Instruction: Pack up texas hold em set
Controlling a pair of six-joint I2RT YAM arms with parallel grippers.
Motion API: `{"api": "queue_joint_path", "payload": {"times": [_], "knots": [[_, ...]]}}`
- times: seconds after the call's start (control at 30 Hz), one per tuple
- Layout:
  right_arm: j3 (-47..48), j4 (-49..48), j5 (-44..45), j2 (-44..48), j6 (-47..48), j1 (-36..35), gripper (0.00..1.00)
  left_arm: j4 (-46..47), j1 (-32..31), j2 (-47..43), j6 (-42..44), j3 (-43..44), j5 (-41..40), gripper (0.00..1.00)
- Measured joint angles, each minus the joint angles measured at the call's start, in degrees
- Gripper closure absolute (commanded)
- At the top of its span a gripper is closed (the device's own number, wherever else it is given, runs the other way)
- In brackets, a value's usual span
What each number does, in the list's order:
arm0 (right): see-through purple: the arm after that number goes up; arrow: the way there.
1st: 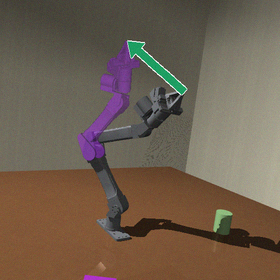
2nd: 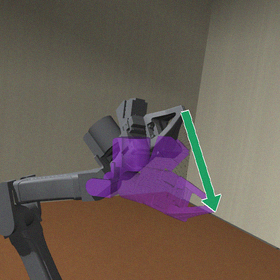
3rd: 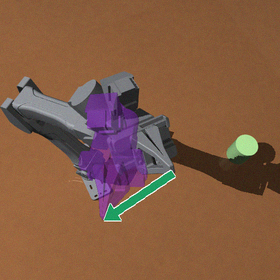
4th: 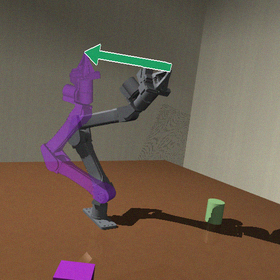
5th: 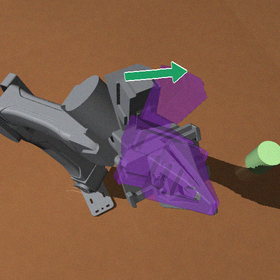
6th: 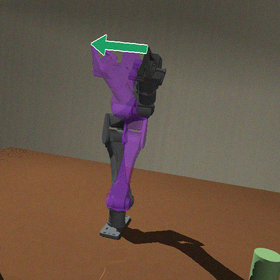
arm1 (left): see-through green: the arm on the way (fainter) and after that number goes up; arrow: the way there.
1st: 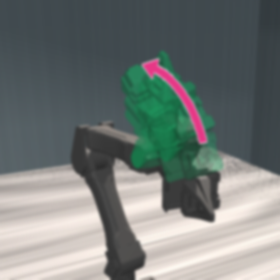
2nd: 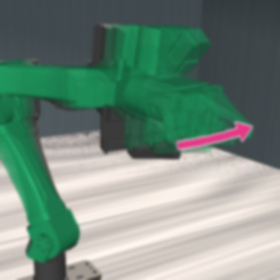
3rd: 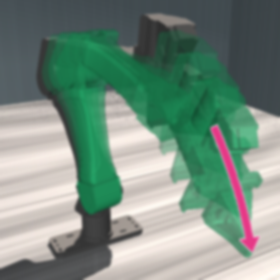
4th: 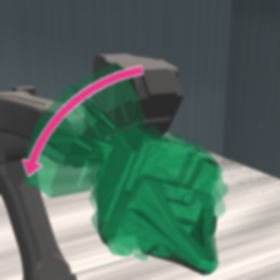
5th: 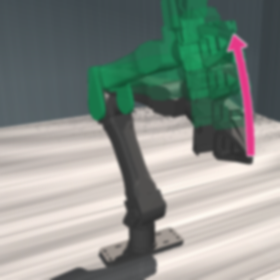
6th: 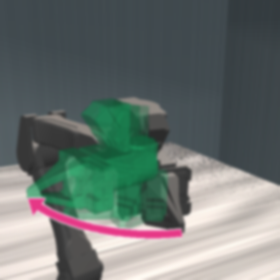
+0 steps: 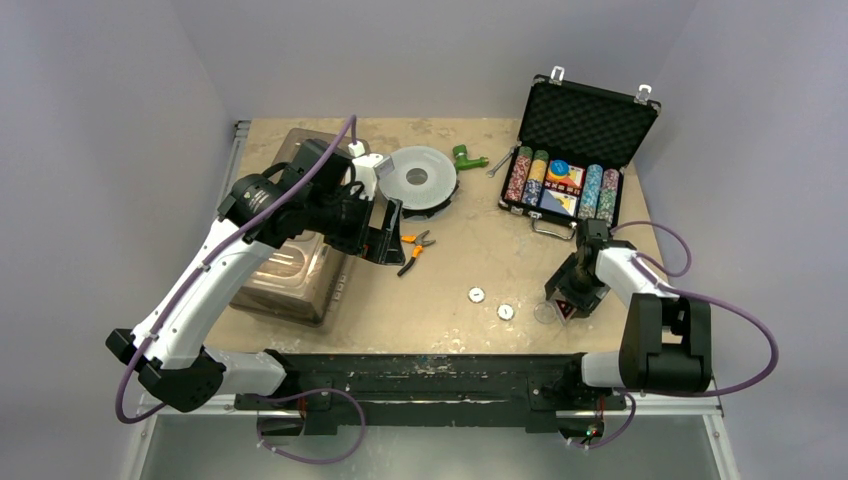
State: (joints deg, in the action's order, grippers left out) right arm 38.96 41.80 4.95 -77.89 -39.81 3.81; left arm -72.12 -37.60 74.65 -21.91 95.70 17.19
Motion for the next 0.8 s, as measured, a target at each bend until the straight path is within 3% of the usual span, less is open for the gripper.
{"api": "queue_joint_path", "payload": {"times": [0.37,0.53,0.8], "knots": [[3.6,0.2,0.2,1.2,1.3,0.0,0.65,0.0,0.0,0.0,0.0,0.0,0.0,0.02],[8.3,1.3,1.9,1.4,4.2,0.0,0.75,0.0,0.0,0.0,0.0,0.0,0.0,0.02],[21.5,1.0,3.3,-4.9,10.6,0.0,0.78,0.0,0.0,0.0,0.0,0.0,0.0,0.02]]}}
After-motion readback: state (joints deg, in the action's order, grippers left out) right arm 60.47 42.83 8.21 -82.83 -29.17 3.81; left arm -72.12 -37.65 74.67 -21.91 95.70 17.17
